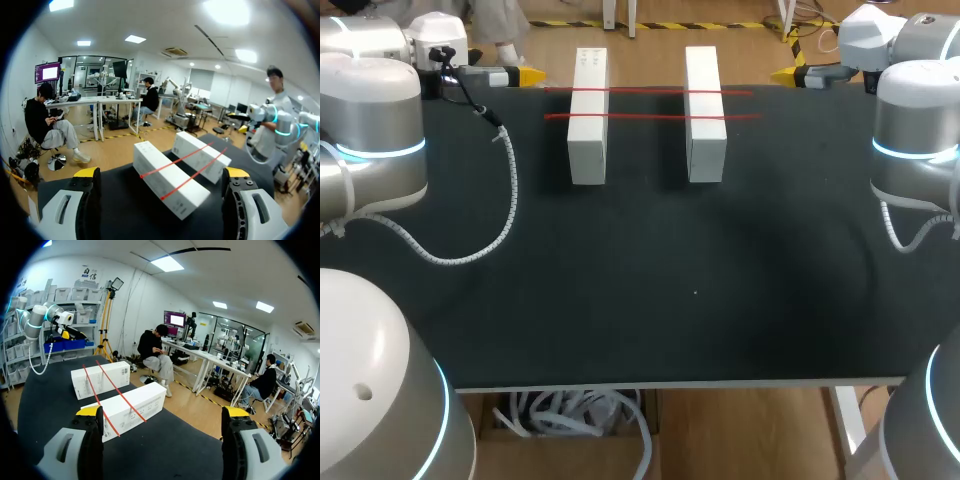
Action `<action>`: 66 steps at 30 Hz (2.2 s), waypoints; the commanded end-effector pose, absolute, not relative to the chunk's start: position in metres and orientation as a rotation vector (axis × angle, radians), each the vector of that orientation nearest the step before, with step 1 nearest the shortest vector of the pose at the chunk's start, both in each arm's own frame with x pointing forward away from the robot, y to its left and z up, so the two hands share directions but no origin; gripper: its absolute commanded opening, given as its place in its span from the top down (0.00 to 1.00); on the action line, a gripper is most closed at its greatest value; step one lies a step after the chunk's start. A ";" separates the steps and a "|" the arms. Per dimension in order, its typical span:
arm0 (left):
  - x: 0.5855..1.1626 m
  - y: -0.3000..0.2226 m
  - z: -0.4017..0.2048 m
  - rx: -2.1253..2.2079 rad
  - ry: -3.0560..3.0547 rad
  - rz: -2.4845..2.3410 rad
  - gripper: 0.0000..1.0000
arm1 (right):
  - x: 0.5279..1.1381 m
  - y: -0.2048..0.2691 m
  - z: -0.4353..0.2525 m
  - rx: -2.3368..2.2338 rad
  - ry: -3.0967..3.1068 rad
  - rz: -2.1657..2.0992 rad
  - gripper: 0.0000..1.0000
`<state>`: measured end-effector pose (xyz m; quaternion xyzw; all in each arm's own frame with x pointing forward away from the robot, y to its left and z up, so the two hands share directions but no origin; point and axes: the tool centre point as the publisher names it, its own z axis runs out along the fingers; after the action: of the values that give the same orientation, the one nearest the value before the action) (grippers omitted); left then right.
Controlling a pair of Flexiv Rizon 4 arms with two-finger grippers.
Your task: Grab the tape and strap the tape.
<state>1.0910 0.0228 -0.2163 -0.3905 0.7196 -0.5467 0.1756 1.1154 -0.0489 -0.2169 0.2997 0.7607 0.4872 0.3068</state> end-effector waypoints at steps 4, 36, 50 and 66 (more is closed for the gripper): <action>1.091 0.022 -0.218 -1.104 2.032 -1.551 0.00 | 1.115 -0.049 -0.217 0.793 2.012 1.289 0.00; 1.087 0.018 -0.225 -0.769 2.159 -1.488 0.00 | 1.115 -0.049 -0.217 0.793 2.012 1.289 0.00; 1.085 -0.001 -0.250 -0.321 2.338 -1.628 0.31 | 1.115 -0.049 -0.217 0.793 2.012 1.289 0.00; 1.093 -0.011 -0.269 -0.219 2.375 -1.701 0.62 | 1.115 -0.049 -0.217 0.793 2.012 1.289 0.00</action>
<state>1.0845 -0.0116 -0.2615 -0.0889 0.8067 -0.5708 0.1246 1.1155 -0.0489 -0.2169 0.2997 0.7607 0.4872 0.3068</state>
